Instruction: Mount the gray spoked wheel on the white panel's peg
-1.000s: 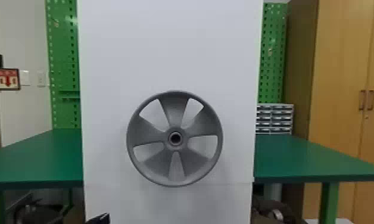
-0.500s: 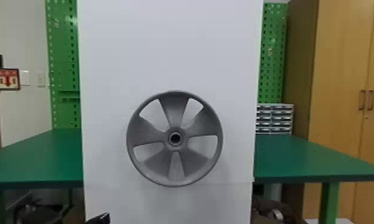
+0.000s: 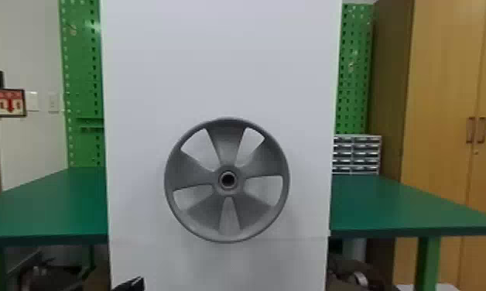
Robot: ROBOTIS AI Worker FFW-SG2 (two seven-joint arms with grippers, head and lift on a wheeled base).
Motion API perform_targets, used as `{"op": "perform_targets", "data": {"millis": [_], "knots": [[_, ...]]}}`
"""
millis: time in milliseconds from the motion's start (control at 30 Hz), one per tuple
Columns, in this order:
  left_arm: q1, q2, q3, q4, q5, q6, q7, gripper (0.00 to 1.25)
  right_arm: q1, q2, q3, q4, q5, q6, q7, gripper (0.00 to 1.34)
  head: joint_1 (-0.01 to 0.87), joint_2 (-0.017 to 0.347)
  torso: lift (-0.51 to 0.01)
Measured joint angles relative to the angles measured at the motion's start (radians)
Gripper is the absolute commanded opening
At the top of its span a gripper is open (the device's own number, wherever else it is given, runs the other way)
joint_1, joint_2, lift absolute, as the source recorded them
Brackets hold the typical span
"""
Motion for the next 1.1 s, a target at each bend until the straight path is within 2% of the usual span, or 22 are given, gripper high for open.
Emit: {"op": "perform_targets", "data": {"millis": [633,900,1100], "knots": [[-0.001,0.0,-0.004,0.0,0.005,-0.009,-0.002,0.87,0.0,0.003,0.003,0.0,-0.008,0.0,0.0,1.25,0.123,-0.008,-0.405],[-0.007,0.0,-0.004,0.0,0.006,0.004,-0.008,0.79,-0.001,0.003,0.006,0.0,-0.016,0.0,0.0,1.25,0.123,-0.008,-0.405],[-0.012,0.0,-0.002,0.001,0.009,0.02,-0.017,0.8,0.0,0.004,0.006,0.0,-0.02,0.002,0.0,1.25,0.123,-0.008,-0.405]]}}
